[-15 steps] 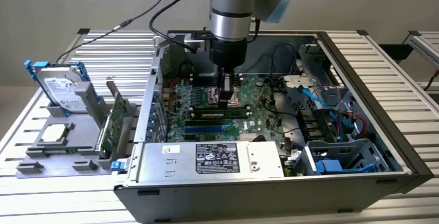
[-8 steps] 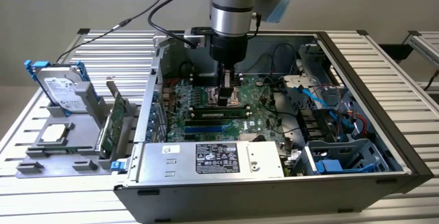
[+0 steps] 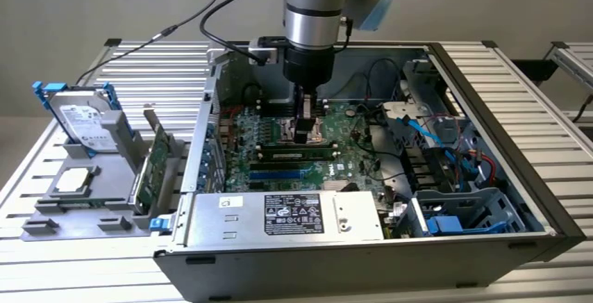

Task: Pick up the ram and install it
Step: 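Press down the ram until it locks into place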

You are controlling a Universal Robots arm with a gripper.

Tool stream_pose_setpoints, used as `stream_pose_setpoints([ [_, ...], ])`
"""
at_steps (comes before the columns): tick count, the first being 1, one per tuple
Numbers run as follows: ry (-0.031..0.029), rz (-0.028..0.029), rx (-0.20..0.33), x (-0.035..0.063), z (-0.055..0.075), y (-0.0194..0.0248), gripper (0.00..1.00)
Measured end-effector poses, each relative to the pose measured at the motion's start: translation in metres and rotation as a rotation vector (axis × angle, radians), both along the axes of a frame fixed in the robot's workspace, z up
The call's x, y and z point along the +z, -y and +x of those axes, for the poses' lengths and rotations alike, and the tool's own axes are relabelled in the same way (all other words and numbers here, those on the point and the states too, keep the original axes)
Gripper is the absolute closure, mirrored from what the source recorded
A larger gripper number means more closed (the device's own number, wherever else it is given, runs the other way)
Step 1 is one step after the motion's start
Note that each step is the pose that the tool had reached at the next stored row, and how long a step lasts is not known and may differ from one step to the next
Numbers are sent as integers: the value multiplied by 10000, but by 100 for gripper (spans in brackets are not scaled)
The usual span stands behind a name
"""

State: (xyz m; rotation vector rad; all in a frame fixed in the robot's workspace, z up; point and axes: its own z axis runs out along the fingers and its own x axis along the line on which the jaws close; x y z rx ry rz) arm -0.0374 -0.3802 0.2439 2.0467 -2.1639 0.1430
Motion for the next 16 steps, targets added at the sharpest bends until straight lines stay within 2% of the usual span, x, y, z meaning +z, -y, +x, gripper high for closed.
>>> stream_pose_setpoints([
  [9, 0, 13, -117, 2, 3, 16, 89],
  [16, 6, 13, -1058, 3, 3, 16, 89],
])
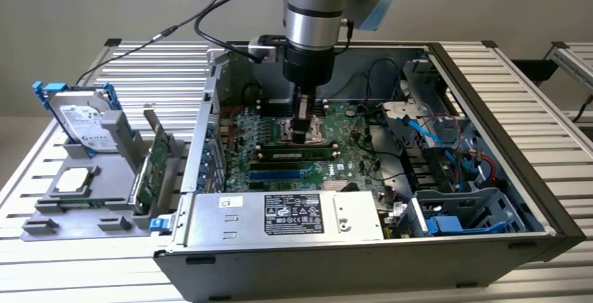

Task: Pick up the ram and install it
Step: 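Press down the ram until it locks into place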

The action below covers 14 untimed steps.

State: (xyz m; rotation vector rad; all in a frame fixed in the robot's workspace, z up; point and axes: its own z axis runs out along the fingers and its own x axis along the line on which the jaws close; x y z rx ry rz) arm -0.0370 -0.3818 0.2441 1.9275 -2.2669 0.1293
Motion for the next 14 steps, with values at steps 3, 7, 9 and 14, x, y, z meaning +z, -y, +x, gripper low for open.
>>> stream_pose_setpoints([
  [3, 0, -1, -473, 0, 0, 0, 89],
  [7, 1, -1, -1106, 0, 0, 0, 89],
  [9, 3, -1, -1435, 0, 0, 0, 89],
  [14, 7, 0, -2232, 0, 0, 0, 89],
])
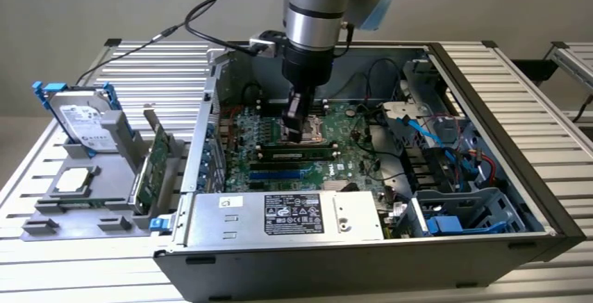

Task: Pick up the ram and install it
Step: 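Press down the ram until it locks into place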

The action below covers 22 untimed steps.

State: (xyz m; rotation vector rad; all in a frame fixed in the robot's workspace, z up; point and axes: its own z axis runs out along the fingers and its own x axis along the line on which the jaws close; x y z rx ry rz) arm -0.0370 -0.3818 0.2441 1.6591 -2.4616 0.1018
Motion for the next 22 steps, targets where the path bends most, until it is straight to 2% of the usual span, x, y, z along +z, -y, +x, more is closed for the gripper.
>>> stream_pose_setpoints([
  [3, 8, -1, -405, 0, 1, -1, 89],
  [6, 65, -16, -524, 1, 6, 0, 89],
  [15, 115, -171, -1303, 23, 7, -1, 89],
  [18, 200, -192, -1539, 28, 8, 0, 89],
  [22, 417, -189, -1839, 30, 9, -2, 89],
])
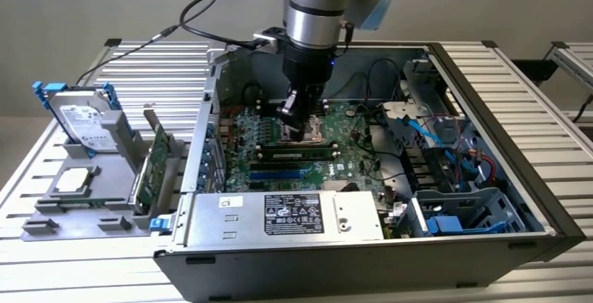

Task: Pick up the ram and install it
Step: 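Press down the ram until it locks into place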

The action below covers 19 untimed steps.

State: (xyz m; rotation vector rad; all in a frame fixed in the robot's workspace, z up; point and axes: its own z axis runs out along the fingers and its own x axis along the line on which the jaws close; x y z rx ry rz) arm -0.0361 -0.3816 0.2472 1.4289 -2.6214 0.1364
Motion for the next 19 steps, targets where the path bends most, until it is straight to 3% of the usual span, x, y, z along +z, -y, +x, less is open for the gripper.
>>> stream_pose_setpoints([
  [10, 449, -7, -1067, 2, 0, -9, 89],
  [19, 775, -15, -2143, 2, 0, -16, 89],
])
